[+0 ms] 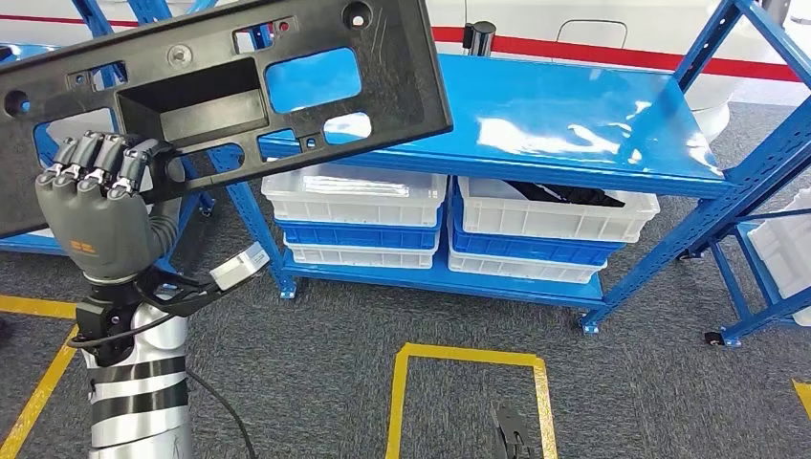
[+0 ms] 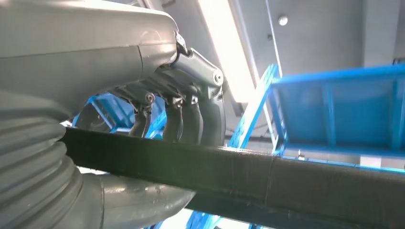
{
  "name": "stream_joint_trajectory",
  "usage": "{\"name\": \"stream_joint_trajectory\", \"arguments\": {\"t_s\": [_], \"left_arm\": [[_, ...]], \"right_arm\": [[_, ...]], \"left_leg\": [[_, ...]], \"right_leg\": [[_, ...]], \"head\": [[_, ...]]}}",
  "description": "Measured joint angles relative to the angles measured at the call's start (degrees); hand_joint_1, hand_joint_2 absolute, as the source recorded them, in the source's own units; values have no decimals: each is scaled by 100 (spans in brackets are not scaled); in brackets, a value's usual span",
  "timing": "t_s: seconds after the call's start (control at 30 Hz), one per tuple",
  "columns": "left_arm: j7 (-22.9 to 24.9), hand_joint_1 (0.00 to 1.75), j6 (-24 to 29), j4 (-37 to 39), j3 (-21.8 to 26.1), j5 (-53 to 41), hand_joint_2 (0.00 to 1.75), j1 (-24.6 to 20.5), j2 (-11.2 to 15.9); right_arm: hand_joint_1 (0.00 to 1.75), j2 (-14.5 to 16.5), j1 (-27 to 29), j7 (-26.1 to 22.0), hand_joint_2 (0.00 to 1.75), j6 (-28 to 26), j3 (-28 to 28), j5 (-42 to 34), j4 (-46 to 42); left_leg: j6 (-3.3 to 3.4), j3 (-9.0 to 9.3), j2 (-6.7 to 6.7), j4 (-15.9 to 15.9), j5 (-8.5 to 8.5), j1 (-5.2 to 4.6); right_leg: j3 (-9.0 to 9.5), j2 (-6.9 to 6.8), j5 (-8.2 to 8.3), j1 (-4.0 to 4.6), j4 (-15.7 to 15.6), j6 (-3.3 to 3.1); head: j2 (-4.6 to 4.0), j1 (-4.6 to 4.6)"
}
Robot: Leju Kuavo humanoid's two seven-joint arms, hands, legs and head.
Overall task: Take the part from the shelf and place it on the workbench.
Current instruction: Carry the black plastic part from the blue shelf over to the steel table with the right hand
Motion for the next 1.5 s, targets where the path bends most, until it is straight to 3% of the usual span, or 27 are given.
{"name": "stream_joint_trajectory", "arguments": {"t_s": [0.03,0.1,0.17,0.2,0.27,0.33,0.4,0.43,0.5,0.53,0.57,0.63,0.7,0.73,0.8,0.87,0.93,1.0,1.03,1.07,1.13,1.2,1.27,1.33,1.4,1.43,1.5], "left_arm": [[0,175,0,-14,3,2,175,5,8],[1,175,-1,-40,12,7,175,21,33],[1,175,-2,-58,21,13,175,52,66],[1,175,-2,-63,28,19,175,72,84],[1,175,-2,-70,47,34,175,111,122],[1,175,-2,-91,63,46,175,136,144],[0,175,-2,-132,73,56,175,148,155],[1,175,-2,-150,77,61,175,151,161],[2,175,-2,-170,88,71,175,160,175],[3,175,-2,-174,92,72,175,160,179],[3,175,-2,-178,95,71,175,161,182],[3,175,-2,-184,96,68,175,160,186],[3,175,-2,-187,96,65,175,167,190],[3,175,-2,-187,97,63,175,173,192],[3,175,-2,-187,102,63,175,183,198],[3,175,-2,-199,111,62,175,186,209],[1,175,-1,-222,124,58,175,189,223],[-1,175,-1,-235,134,58,175,195,237],[-1,175,-1,-237,138,61,175,198,249],[0,175,-1,-240,141,63,175,202,265],[0,175,-2,-249,144,65,175,210,303],[-1,175,-2,-253,144,62,175,226,336],[-1,175,-2,-253,147,54,175,242,365],[-1,175,-2,-257,150,46,175,241,386],[-1,175,-2,-270,149,39,175,225,401],[-1,175,-2,-278,149,34,175,215,409],[1,175,-2,-291,150,26,175,194,421]], "right_arm": [[0,8,7,-9,0,24,0,4,0],[0,25,20,-28,0,68,-1,13,-1],[0,38,31,-55,0,110,-1,21,-2],[0,47,42,-68,0,127,-1,23,-2],[0,64,70,-91,0,152,-1,33,-2],[0,77,97,-107,0,166,-1,54,-2],[0,86,115,-121,0,177,-1,70,-2],[0,91,124,-131,0,183,-1,73,-2],[0,107,156,-162,0,203,-2,74,-2],[0,112,177,-181,0,219,-2,74,-1],[0,117,196,-201,0,234,-3,74,-1],[0,121,218,-230,0,258,-5,74,-1],[0,126,222,-244,0,267,-7,74,0],[0,127,222,-246,0,269,-8,74,0],[0,126,222,-250,0,269,-9,74,-1],[0,127,210,-261,0,268,-11,74,-7],[0,127,198,-286,0,268,-18,73,-13],[0,129,205,-312,0,268,-32,66,-15],[0,131,209,-320,0,269,-42,62,-15],[0,134,212,-328,0,274,-52,56,-15],[0,139,212,-344,0,291,-66,49,-15],[0,141,214,-351,0,317,-73,47,-15],[0,144,219,-352,0,342,-85,54,-15],[0,155,221,-351,0,361,-101,66,-15],[0,180,221,-350,0,371,-113,75,-15],[0,193,220,-350,0,372,-118,78,-15],[0,213,223,-347,0,374,-126,83,-15]], "left_leg": [[-34,-31,-1,29,-61,6],[-97,-149,-2,381,-526,23],[-165,-285,-1,1095,-1083,54],[-197,-309,-1,1407,-1183,72],[-246,-135,0,1569,-1028,119],[-282,399,-1,1003,-852,159],[-264,878,-17,315,-940,142],[-232,962,-24,140,-1008,115],[-105,921,-19,65,-948,74],[-36,872,-12,47,-887,66],[43,811,-3,29,-816,67],[145,649,8,11,-668,71],[169,464,11,13,-527,70],[160,366,11,14,-454,71],[125,178,10,17,-307,81],[62,30,6,26,-173,82],[-15,-28,12,5,-36,72],[-97,-28,18,-72,108,73],[-133,-43,16,-85,105,83],[-164,-76,13,-25,-10,92],[-207,-225,9,482,-553,108],[-237,-375,5,1266,-1041,111],[-227,-278,4,1589,-1065,111],[-153,207,-2,1108,-862,96],[-45,749,-11,366,-841,54],[-5,897,-14,121,-871,22],[44,938,-8,-50,-858,-33]], "right_leg": [[-24,-5,56,-30,-22,-38],[-110,-23,202,-88,-47,-130],[-254,-31,340,-79,-39,-169],[-335,-35,404,-79,-33,-160],[-498,-41,514,-93,-12,-117],[-649,-43,596,-113,43,-47],[-755,-43,668,-115,102,38],[-789,-43,710,-116,111,82],[-838,-43,797,-130,96,168],[-888,-38,763,-140,129,190],[-962,-30,644,-145,234,191],[-1172,-11,171,-152,771,147],[-1337,-5,-212,-158,1489,152],[-1333,-5,-245,-163,1708,199],[-1052,-5,-57,-177,1601,324],[-426,-4,41,-185,842,372],[22,16,-65,-161,184,295],[43,34,-67,-137,25,191],[6,29,-14,-156,18,144],[-26,20,46,-173,16,81],[-120,1,176,-192,14,-30],[-256,-6,289,-148,23,-89],[-389,-6,382,-106,37,-100],[-495,1,455,-76,58,-93],[-564,8,513,-63,76,-53],[-588,8,546,-69,81,-19],[-632,7,624,-95,72,75]], "head": [[0,3],[0,-23],[0,-43],[0,-45],[0,-47],[0,-52],[0,-51],[0,-53],[0,-49],[0,-53],[0,-45],[0,-34],[0,-27],[0,-27],[0,-27],[1,-17],[1,-13],[1,-16],[1,-16],[1,-26],[0,-50],[0,-62],[0,-64],[0,-66],[0,-58],[0,-60],[0,-77]]}}
